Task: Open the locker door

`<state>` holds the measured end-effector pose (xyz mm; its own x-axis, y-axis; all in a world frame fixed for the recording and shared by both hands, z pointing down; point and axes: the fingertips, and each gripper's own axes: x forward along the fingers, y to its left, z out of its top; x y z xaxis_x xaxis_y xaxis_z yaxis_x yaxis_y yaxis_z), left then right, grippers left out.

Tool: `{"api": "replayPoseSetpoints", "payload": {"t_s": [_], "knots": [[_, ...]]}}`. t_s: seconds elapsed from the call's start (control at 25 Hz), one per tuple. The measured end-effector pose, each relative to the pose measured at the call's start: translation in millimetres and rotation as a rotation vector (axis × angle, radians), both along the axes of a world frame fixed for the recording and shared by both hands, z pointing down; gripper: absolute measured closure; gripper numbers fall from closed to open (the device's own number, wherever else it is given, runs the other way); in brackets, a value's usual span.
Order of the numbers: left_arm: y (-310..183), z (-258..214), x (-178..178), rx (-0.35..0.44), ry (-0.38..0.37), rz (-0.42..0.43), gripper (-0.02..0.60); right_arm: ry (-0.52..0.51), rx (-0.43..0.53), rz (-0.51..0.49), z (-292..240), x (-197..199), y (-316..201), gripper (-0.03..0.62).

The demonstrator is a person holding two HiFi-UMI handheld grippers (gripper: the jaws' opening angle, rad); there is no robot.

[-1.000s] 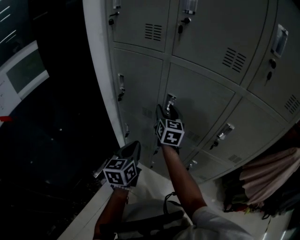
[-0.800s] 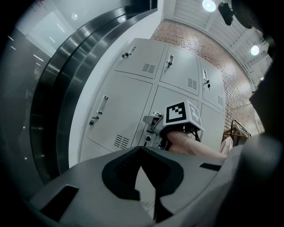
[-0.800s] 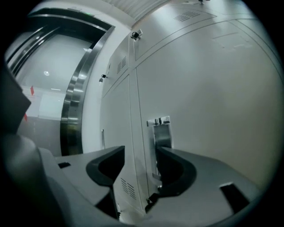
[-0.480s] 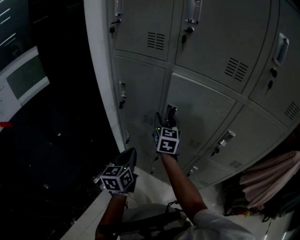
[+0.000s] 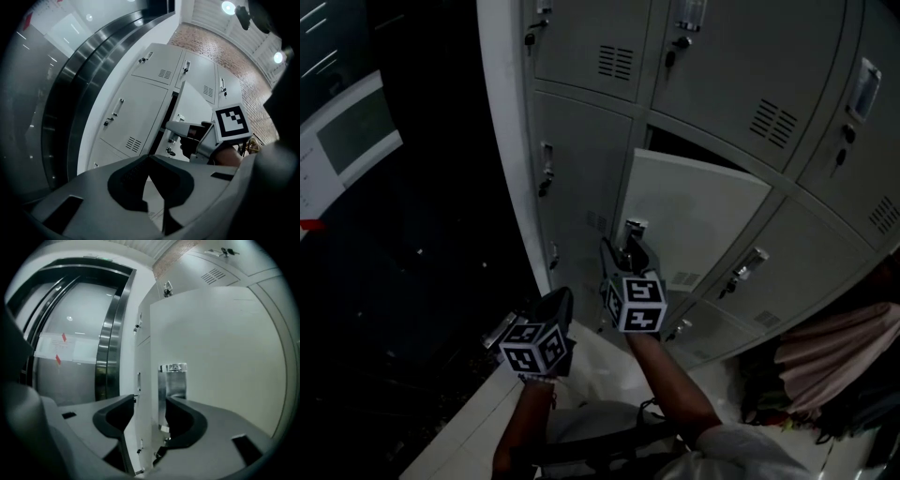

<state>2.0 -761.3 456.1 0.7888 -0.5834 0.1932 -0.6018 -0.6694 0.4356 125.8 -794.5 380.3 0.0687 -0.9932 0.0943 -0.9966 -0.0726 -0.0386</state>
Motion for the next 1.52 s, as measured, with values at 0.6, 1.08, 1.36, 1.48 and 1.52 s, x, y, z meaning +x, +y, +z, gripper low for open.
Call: {"api": "replayPoseSetpoints", "payload": {"t_s": [0.6, 1.08, 1.36, 1.48, 1.52], "knots": [[82.3, 7.1, 1.6, -0.022, 0.013, -0.061, 0.581, 0.017, 0.036, -0.111, -7.1, -29.7, 103.0, 0.403], [148.5, 1.7, 8.6, -0.015, 0.026, -0.093, 0.581, 0.018, 0.041, -0.132, -7.4, -19.8, 162.5, 0.469], [187.1, -2.1, 22.0, 0.001, 0.015, -0.072, 0.581, 0.014, 0.047, -0.154, -8.2, -11.3, 201.2, 0.470], [203.2, -3.3, 33.0, 0.002, 0.019, -0.062, 0.581, 0.010, 0.050, -0.167, -7.2, -2.8, 221.5, 0.456], [209.0, -3.8, 37.4, 0.001, 0.022, -0.058, 0.581, 0.009, 0.048, -0.171, -6.7, 0.7, 228.2, 0.453]]}}
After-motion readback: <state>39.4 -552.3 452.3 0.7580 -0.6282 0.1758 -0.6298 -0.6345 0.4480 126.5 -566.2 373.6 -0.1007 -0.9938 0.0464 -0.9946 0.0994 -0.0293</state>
